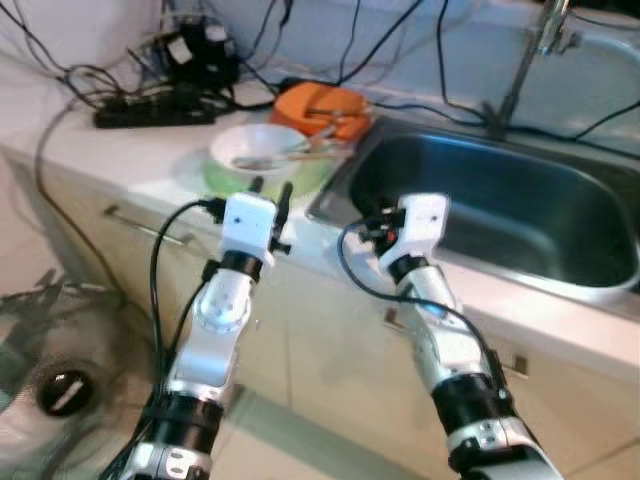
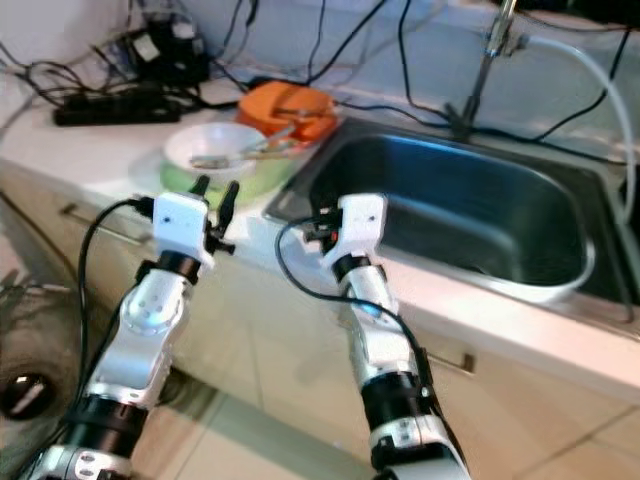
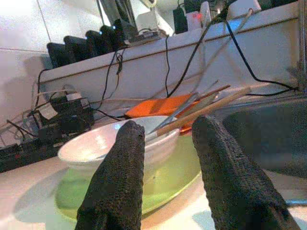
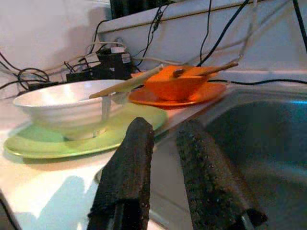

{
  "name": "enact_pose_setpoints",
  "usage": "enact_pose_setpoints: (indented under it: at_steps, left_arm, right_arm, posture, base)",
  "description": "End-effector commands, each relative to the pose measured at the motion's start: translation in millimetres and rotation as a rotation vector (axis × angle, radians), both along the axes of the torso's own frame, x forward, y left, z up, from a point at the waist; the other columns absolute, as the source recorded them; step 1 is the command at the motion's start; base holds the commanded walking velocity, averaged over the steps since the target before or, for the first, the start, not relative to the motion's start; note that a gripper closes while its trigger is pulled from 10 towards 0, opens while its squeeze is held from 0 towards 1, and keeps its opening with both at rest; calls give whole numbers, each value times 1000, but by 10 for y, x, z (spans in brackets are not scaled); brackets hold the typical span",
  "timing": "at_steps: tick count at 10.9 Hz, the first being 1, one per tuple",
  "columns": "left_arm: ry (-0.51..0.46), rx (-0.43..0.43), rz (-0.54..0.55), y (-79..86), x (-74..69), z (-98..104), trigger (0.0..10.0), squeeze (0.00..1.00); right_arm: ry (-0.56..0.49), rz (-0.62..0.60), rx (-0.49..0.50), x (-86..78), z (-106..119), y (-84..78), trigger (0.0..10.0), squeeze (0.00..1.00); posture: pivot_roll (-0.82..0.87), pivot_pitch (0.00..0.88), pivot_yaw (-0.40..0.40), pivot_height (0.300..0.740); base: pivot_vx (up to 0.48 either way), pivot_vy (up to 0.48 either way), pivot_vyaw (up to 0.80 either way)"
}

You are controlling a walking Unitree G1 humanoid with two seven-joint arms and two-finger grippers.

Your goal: Kitchen organization

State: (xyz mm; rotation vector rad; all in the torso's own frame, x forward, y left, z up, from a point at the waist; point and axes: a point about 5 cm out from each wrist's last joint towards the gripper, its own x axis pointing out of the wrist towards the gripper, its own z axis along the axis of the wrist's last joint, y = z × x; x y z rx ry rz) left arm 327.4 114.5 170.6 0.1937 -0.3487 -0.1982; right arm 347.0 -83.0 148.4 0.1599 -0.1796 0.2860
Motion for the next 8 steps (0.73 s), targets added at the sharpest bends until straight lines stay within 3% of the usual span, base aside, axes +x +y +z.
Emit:
enact_pose_setpoints:
  at_steps: [1, 8]
  left_arm:
    - [-1, -4, -5, -25, -6, 11, 10000, 0]
    - [1, -10, 6, -3, -10, 9, 10000, 0]
  right_arm:
    - [-6, -14, 8, 18, 25, -40, 10000, 0]
    - [12, -11, 13, 26, 11, -28, 10000, 0]
  posture:
    - [162, 20, -7, 740]
    - [166, 40, -12, 740]
  base:
    - [285, 0, 0]
    - [376, 0, 0]
